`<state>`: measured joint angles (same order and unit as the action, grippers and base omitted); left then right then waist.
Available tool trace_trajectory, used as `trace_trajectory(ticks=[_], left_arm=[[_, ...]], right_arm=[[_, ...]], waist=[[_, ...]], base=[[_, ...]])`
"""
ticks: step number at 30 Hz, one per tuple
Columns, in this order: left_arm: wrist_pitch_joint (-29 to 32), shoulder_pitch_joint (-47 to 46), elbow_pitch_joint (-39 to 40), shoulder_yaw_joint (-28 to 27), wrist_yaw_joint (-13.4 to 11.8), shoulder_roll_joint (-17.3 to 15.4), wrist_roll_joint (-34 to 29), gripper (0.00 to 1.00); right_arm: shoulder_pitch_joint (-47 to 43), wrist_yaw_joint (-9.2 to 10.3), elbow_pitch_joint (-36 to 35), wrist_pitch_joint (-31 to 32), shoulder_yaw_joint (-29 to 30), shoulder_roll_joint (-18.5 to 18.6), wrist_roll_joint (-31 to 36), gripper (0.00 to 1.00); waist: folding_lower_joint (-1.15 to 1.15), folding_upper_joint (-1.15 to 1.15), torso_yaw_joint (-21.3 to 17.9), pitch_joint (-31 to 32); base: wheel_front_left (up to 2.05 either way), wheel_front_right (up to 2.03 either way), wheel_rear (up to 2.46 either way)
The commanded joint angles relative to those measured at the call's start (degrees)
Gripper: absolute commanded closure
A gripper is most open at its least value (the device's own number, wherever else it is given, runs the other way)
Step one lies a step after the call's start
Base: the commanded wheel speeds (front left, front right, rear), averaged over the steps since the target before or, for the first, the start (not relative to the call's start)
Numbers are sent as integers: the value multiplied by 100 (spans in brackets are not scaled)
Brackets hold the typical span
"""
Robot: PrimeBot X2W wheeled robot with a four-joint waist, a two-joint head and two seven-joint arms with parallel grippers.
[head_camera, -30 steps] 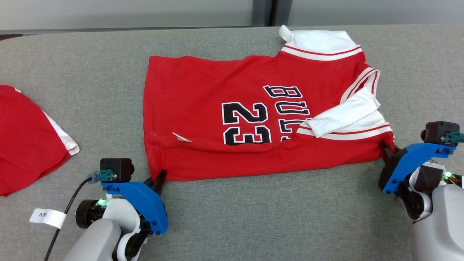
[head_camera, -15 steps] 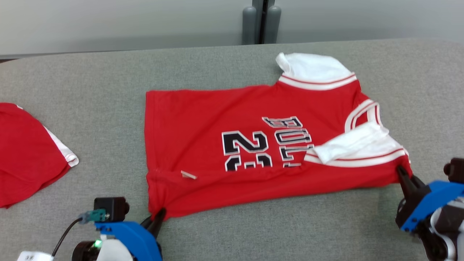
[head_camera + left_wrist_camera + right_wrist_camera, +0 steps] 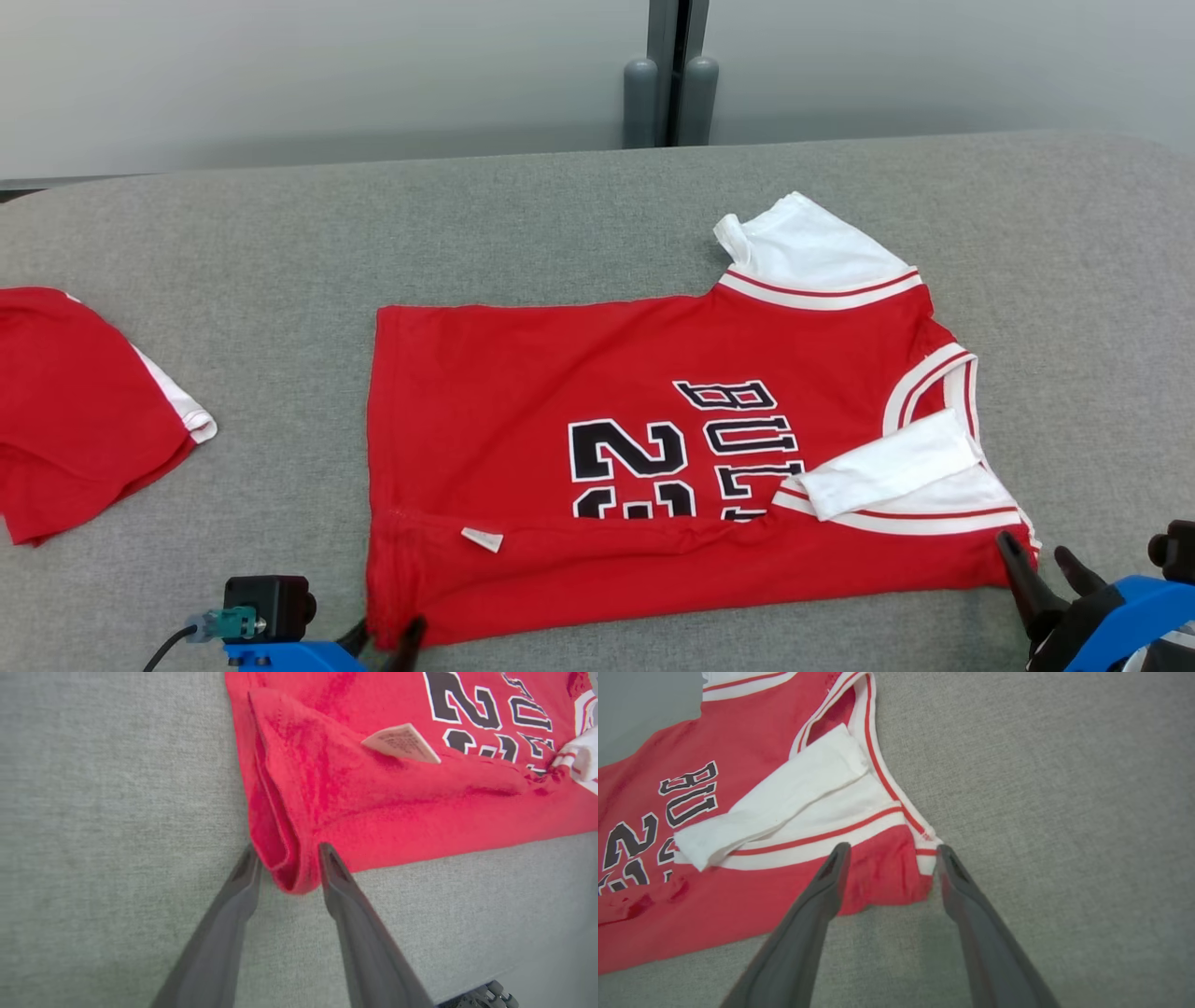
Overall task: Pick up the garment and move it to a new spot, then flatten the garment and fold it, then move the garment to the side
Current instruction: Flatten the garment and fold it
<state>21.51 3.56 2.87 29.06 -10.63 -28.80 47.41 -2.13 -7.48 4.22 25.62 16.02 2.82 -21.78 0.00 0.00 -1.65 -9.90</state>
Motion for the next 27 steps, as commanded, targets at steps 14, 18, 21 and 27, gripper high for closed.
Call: trace_trajectory(ticks=[14,18,21,27], left_arm=[[914,-2133,-187,-160,449,-666,-365,0],[1243,-2797,-421,-185,671,-721,-296,0],[1538,-3383,-677,-212,842,-772,-223,0],[1864,-4158,-1325,-224,1084,-745,-148,0]], right_arm=[[2546,-3,-599,1387,-1228,635,641,0],[3298,-2,-310,1544,-1739,854,565,0],[3957,-3,66,1542,-2079,880,462,0],[5000,-3,912,1208,-2283,710,334,0]], waist=[[0,0,-59,-448],[0,0,-115,-616],[0,0,-176,-795],[0,0,-320,-1173]], base=[[0,0,0],[0,0,0],[0,0,0],[0,0,0]])
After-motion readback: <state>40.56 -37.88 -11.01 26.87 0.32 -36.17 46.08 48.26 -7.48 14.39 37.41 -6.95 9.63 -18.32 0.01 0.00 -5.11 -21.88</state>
